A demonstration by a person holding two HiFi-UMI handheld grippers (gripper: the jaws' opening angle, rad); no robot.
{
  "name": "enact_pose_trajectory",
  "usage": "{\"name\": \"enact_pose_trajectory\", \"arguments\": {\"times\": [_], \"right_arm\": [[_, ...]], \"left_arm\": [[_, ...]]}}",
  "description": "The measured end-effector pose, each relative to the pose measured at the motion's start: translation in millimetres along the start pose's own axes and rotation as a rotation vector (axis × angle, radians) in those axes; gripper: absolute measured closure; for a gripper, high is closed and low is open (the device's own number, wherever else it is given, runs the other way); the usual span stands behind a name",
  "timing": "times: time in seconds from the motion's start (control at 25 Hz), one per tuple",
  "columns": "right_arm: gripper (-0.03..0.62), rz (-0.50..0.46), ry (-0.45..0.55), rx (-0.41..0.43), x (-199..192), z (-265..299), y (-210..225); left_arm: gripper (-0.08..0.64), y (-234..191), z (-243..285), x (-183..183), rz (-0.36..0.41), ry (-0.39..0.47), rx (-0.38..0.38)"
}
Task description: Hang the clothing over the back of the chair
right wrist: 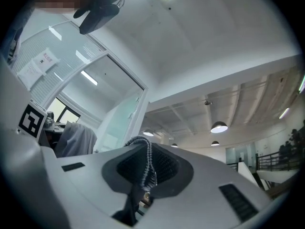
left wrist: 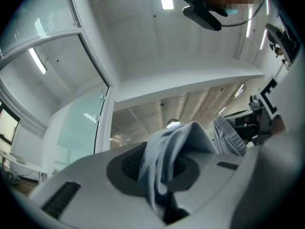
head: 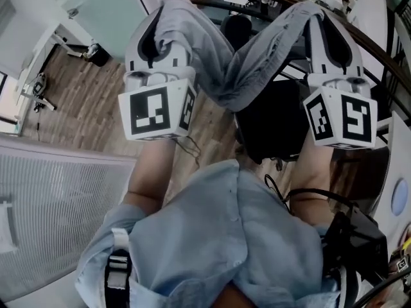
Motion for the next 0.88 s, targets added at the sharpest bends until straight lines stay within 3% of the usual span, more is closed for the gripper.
{"name": "enact_pose_trajectory", "arguments": {"times": [0.2,0.48,0.68,0.88], "right_arm": [[0.555,-0.016,-0.156,-0.072,-58.0,-9.8,4.5],[0.555,0.034,-0.44,-0.056,-158.8,-55.4,9.7],[0.554,0.065,-0.54,0.069,-202.0,-82.2,-7.7],[0.551,0.085,-0.586,0.217,-215.3,-101.0,-31.2]], "left_arm": [[0.509,-6.7,-12.3,-47.7,-0.011,-0.107,-0.019],[0.509,19.4,-47.5,-107.3,-0.007,-0.274,-0.029],[0.509,46.0,-78.2,-135.0,-0.015,-0.351,-0.039],[0.509,74.8,-117.4,-146.4,-0.014,-0.453,-0.053]]}}
Point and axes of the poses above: the fingertips, and each gripper's own axes: z forward along the fingers, y to its right, x out of its top, the point moved 7 cm from there along -z, backward along the fingers, and after that the axes turned 1 degree about y, right-handed, at the moved point
